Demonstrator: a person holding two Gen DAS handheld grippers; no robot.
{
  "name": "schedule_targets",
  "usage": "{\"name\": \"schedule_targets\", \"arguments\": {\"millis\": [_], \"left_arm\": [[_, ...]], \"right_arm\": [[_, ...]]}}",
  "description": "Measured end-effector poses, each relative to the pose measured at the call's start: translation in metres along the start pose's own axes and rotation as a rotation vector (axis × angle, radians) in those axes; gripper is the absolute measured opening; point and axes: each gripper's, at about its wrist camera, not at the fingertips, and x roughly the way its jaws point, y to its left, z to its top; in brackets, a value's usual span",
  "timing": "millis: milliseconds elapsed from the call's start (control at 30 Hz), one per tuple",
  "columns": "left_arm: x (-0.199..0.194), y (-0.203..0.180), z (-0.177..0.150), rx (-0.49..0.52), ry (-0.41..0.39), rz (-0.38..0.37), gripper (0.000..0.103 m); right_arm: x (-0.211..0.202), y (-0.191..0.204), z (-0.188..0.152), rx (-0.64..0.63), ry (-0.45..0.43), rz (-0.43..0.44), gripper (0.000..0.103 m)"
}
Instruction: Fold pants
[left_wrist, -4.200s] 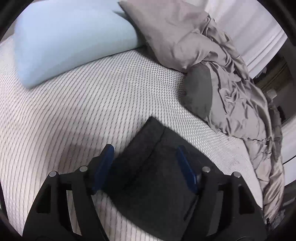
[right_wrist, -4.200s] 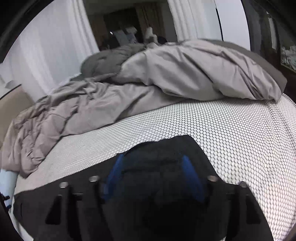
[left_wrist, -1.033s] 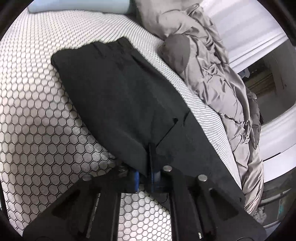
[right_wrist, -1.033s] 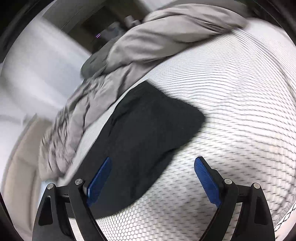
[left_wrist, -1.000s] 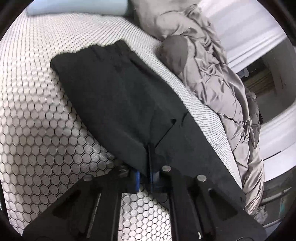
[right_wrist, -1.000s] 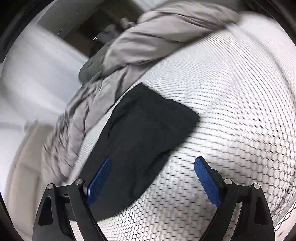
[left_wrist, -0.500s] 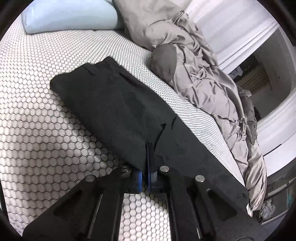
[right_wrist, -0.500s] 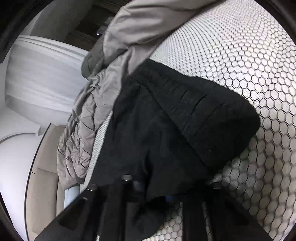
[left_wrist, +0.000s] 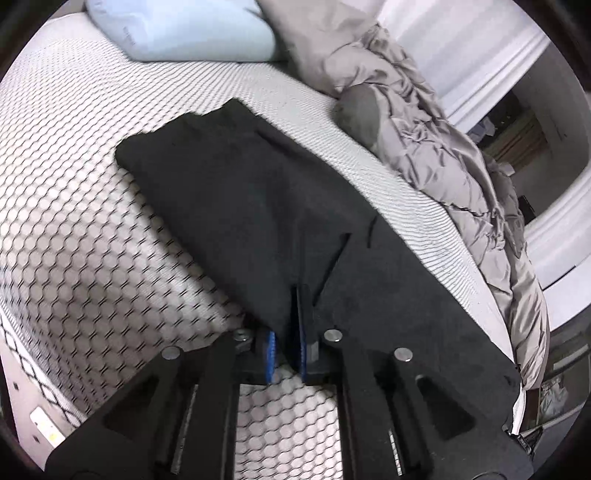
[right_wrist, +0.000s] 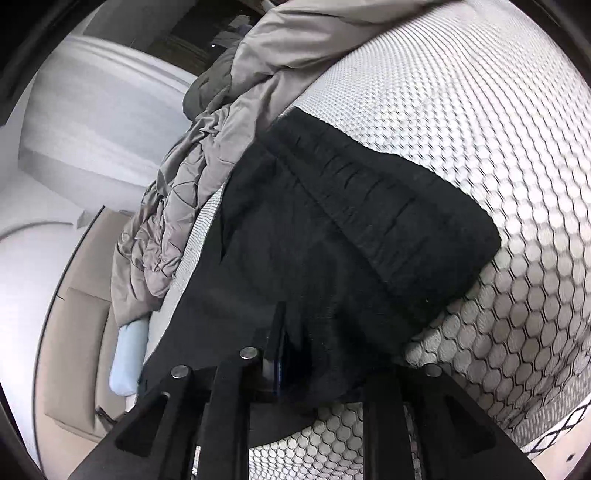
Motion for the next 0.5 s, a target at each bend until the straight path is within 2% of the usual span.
{"name": "schedule_targets", "arguments": {"millis": [33,67,133,200,233,267,367,433,467,500], "left_arm": [[-0.002,0.001,-0.002,-0.001,-0.003,0.004,0.005],[-0.007,0.0,-0.003,0.012,-0.01,0.017,0.007],[-0.017,-0.003,-0.007,0.041,-0.025,0.045,0.02],[-0.029,-0.004,-0.012,0.063,-0.043,0.064,0.053],[-0.035,-0.005,-0.015,0.071,-0.053,0.072,0.061],[-0.04,-0.006,-0.017,0.079,-0.062,0.075,0.069],[-0.051,-0.011,-0.022,0.105,-0.053,0.036,0.072],[-0.056,-0.017,-0.025,0.117,-0.044,0.016,0.072],[-0.059,-0.02,-0.026,0.125,-0.045,0.008,0.072],[-0.06,-0.025,-0.026,0.132,-0.045,0.003,0.073]], "right_arm": [[-0.003,-0.001,0.0,0.012,-0.006,0.018,0.021],[-0.011,-0.003,-0.001,0.025,-0.022,0.021,0.03],[-0.024,-0.006,-0.003,0.04,-0.066,0.02,0.052],[-0.039,-0.012,-0.007,0.059,-0.108,0.014,0.06],[-0.044,-0.017,-0.007,0.079,-0.13,0.016,0.063],[-0.048,-0.025,-0.005,0.113,-0.149,0.026,0.063],[-0.047,-0.045,0.003,0.197,-0.156,0.053,0.061],[-0.047,-0.047,0.006,0.205,-0.162,0.038,0.042],[-0.049,-0.044,0.005,0.189,-0.175,0.022,0.038],[-0.052,-0.039,0.004,0.162,-0.185,0.02,0.026]]}}
